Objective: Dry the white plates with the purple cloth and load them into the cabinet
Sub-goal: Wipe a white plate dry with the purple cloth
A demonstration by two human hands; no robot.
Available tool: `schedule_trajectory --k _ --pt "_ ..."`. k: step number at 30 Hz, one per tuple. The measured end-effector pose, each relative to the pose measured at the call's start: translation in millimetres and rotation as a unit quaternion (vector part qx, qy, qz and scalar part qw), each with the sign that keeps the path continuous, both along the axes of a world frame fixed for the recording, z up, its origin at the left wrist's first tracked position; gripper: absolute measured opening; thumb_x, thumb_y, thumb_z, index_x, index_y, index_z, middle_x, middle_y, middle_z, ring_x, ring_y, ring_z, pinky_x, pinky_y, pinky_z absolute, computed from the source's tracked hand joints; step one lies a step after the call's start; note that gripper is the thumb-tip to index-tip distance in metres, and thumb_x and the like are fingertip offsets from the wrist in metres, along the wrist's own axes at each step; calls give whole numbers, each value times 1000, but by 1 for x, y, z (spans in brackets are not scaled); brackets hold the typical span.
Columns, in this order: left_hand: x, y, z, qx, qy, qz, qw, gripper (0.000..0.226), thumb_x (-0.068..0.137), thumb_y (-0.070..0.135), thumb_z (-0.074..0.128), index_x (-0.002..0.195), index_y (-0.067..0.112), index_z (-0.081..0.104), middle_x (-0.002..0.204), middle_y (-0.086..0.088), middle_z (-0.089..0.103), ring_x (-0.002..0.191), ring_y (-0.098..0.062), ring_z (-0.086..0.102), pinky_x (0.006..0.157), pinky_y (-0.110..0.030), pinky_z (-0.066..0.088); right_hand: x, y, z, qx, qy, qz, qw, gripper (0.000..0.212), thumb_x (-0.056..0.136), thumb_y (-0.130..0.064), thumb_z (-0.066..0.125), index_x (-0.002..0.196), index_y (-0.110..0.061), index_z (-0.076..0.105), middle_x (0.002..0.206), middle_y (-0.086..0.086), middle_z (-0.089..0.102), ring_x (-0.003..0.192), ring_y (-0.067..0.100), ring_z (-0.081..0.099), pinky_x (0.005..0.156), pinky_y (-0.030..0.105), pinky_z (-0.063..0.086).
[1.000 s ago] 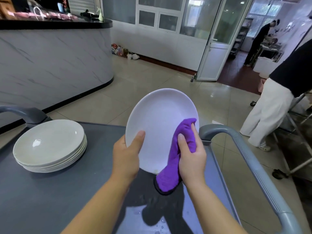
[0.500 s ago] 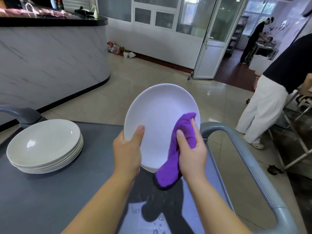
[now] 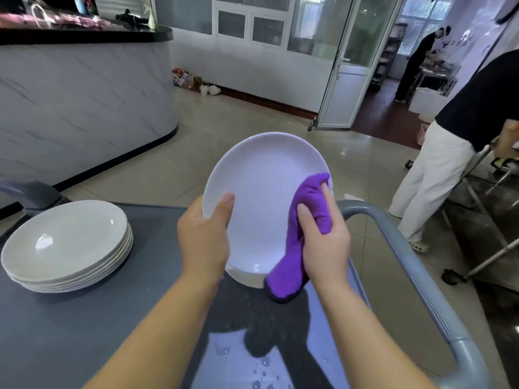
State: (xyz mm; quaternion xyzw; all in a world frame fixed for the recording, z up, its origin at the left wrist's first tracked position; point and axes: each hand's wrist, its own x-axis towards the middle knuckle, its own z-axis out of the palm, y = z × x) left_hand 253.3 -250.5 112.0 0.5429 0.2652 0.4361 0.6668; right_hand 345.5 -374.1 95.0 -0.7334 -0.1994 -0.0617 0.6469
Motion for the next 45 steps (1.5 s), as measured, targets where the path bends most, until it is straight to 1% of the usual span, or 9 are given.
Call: schedule_trajectory --k 3,8,13,19,24,28,34,40,45 --pt "-2 -7 -7 -28 -5 -38 999 7 90 22 65 87 27 68 79 12 73 73 -8 69 61 -23 53 -10 5 -16 40 56 -13 998 49 90 -32 66 135 -44 50 124 -24 61 114 -2 56 100 34 48" --pt "-11 29 3 0 21 -210 977 27 65 38 73 85 19 72 84 -1 73 79 -24 66 67 -34 52 32 -18 23 -91 -88 60 990 55 84 -26 72 124 -57 51 103 -16 60 98 -12 54 91 10 37" --pt "0 23 15 109 72 -8 991 21 83 35 73 68 24 62 58 16 62 56 -3 54 57 -27 45 23 -8 34 -120 -160 11 980 56 84 -32 70 125 -61 43 97 -15 51 92 -14 48 79 -1 32" --pt "5 -2 -7 -16 22 -30 999 9 90 28 66 82 27 68 74 15 73 72 -4 68 64 -22 52 -3 14 -19 9 59 -15 998 49 89 -41 63 135 -51 47 118 -18 61 107 2 58 93 35 51" --pt "-6 34 5 21 35 -231 972 28 58 42 75 76 20 74 81 1 73 73 -19 67 63 -30 52 36 -13 19 -103 -87 58 989 53 83 -37 70 129 -55 49 106 -16 60 99 -13 52 90 8 36" --pt "2 33 15 83 88 -81 989 26 67 49 73 62 24 69 61 14 66 61 -11 60 63 -35 51 36 -14 36 -181 -182 46 965 55 82 -35 72 124 -58 46 93 -14 46 89 -13 47 78 -2 32" --pt "11 -7 3 -27 30 -18 999 16 91 31 63 78 23 68 72 9 72 68 -8 66 64 -26 53 -6 20 -11 53 90 -47 993 48 90 -40 63 135 -48 49 117 -18 61 103 -1 58 85 23 49" --pt "-6 30 1 -35 7 -243 969 30 64 38 72 82 14 71 81 -1 71 73 -21 67 60 -28 54 33 -11 20 -79 -75 37 993 51 85 -29 71 128 -52 53 105 -20 60 97 -14 53 86 7 36" --pt "4 19 6 54 52 -29 997 23 79 41 71 68 22 65 61 14 66 64 -12 60 62 -30 49 25 -9 26 -110 -151 -11 982 54 83 -32 73 125 -56 49 100 -15 50 91 -19 47 80 -2 32"
